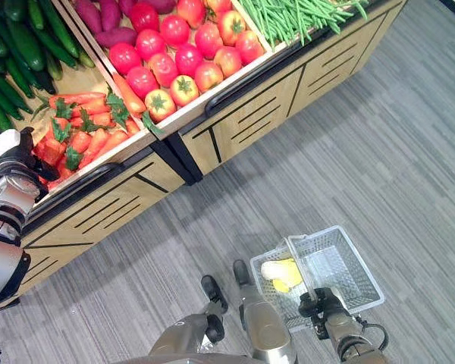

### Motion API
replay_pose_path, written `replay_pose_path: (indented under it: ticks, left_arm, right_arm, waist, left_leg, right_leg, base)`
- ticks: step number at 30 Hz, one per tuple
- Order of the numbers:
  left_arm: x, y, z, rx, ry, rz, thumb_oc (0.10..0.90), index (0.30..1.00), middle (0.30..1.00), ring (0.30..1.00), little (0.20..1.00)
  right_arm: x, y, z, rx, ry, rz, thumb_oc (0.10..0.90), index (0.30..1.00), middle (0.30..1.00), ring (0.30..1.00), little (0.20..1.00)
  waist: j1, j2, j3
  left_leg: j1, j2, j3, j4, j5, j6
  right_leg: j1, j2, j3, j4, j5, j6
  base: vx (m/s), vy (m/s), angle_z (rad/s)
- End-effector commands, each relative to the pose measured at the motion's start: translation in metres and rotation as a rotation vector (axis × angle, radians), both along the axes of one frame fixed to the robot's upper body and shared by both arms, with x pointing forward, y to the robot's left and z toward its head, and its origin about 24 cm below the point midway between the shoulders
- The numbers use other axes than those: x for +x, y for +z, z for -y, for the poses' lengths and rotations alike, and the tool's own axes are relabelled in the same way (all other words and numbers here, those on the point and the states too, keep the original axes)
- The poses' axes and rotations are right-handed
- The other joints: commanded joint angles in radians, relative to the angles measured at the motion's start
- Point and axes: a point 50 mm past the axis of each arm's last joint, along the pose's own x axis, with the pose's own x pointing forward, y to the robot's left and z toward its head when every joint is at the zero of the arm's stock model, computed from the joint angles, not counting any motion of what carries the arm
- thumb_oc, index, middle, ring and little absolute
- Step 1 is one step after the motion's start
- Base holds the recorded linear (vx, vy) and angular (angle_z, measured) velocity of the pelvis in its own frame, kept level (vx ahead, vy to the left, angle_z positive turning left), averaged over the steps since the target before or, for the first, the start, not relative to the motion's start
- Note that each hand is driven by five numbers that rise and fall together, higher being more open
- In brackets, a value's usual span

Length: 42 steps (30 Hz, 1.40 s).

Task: Get the vegetables into the basket

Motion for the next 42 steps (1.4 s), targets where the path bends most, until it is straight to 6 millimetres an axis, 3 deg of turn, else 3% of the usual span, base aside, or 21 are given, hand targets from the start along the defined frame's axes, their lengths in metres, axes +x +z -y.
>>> replay_pose_path:
  ticks: [1,3,4,5,14,26,34,35,42]
  left_arm:
    - [-0.007,0.029,-0.019,0.008,0.086,0.074,0.9,1.0,1.0,1.0,1.0]
    - [-0.007,0.028,-0.019,0.001,0.087,0.073,0.9,1.0,1.0,1.0,1.0]
    - [-0.007,0.027,-0.019,-0.004,0.09,0.071,0.865,0.951,0.951,0.951,0.951]
    - [-0.007,0.026,-0.019,-0.007,0.087,0.078,0.4,0.3,0.3,0.3,0.3]
    - [-0.001,0.019,-0.008,-0.018,0.05,0.082,0.4,0.3,0.3,0.3,0.3]
    - [-0.005,0.022,-0.014,0.003,0.067,0.104,0.4,0.3,0.3,0.3,0.3]
    - [-0.014,0.057,-0.029,0.12,0.062,0.187,0.4,0.3,0.3,0.3,0.3]
    - [-0.014,0.077,-0.027,0.182,0.03,0.232,0.4,0.3,0.3,0.3,0.3]
    - [-0.01,0.087,-0.017,0.214,-0.068,0.253,0.4,0.3,0.3,0.3,0.3]
  right_arm:
    - [-0.044,-0.009,0.02,-0.034,-0.069,-0.121,0.4,0.3,0.3,0.3,0.3]
    - [-0.042,-0.008,0.019,-0.032,-0.064,-0.115,0.4,0.3,0.3,0.3,0.3]
    - [-0.043,-0.008,0.018,-0.029,-0.063,-0.114,0.4,0.3,0.3,0.3,0.3]
    - [-0.043,-0.009,0.017,-0.025,-0.062,-0.113,0.4,0.3,0.3,0.3,0.3]
    - [-0.052,-0.013,0.014,-0.015,-0.063,-0.137,0.4,0.3,0.3,0.3,0.3]
    - [-0.055,-0.016,0.007,-0.002,-0.038,-0.16,0.4,0.3,0.3,0.3,0.3]
    - [-0.062,-0.017,0.011,-0.006,-0.041,-0.174,0.4,0.3,0.3,0.3,0.3]
    - [-0.069,-0.018,0.013,-0.008,-0.046,-0.191,0.4,0.3,0.3,0.3,0.3]
    - [-0.083,-0.02,0.015,-0.003,-0.063,-0.237,0.4,0.3,0.3,0.3,0.3]
  waist:
    - [-0.005,0.012,-0.068]
    - [-0.009,0.013,-0.066]
    - [-0.012,0.014,-0.064]
    - [-0.013,0.014,-0.065]
    - [-0.005,0.005,-0.072]
    - [0.012,-0.016,-0.071]
    - [0.032,-0.032,-0.102]
    - [0.038,-0.03,-0.123]
    - [0.053,-0.026,-0.162]
  left_leg:
    - [0.054,0.039,0.003,0.0,-0.063,-0.095]
    - [0.048,0.04,0.005,0.0,-0.061,-0.096]
    - [0.048,0.04,0.003,0.0,-0.062,-0.097]
    - [0.046,0.041,0.005,0.0,-0.062,-0.098]
    - [0.036,0.04,-0.002,0.0,-0.06,-0.098]
    - [0.032,0.037,-0.01,0.0,-0.06,-0.093]
    - [0.094,0.04,-0.021,0.0,-0.079,-0.09]
    - [0.123,0.039,-0.031,0.0,-0.088,-0.091]
    - [0.187,0.037,-0.054,0.0,-0.102,-0.089]
  right_leg:
    - [-0.028,-0.085,0.02,-0.063,0.008,0.141]
    - [-0.034,-0.085,0.021,-0.064,0.01,0.14]
    - [-0.033,-0.085,0.018,-0.064,0.009,0.139]
    - [-0.036,-0.083,0.018,-0.066,0.01,0.139]
    - [-0.041,-0.085,0.009,-0.071,0.015,0.136]
    - [-0.048,-0.084,0.005,-0.065,0.019,0.135]
    - [0.013,-0.081,0.0,-0.061,0.0,0.133]
    - [0.047,-0.083,-0.009,-0.064,-0.01,0.134]
    - [0.128,-0.088,-0.028,-0.075,-0.027,0.136]
  base:
    - [0.02,-0.021,-0.04]
    - [0.0,0.0,0.0]
    - [0.0,0.0,0.0]
    - [0.0,0.0,0.0]
    - [-0.01,0.001,0.0]
    - [-0.02,0.005,0.0]
    - [0.0,0.016,-0.02]
    - [0.02,0.033,0.11]
    - [0.01,0.019,0.15]
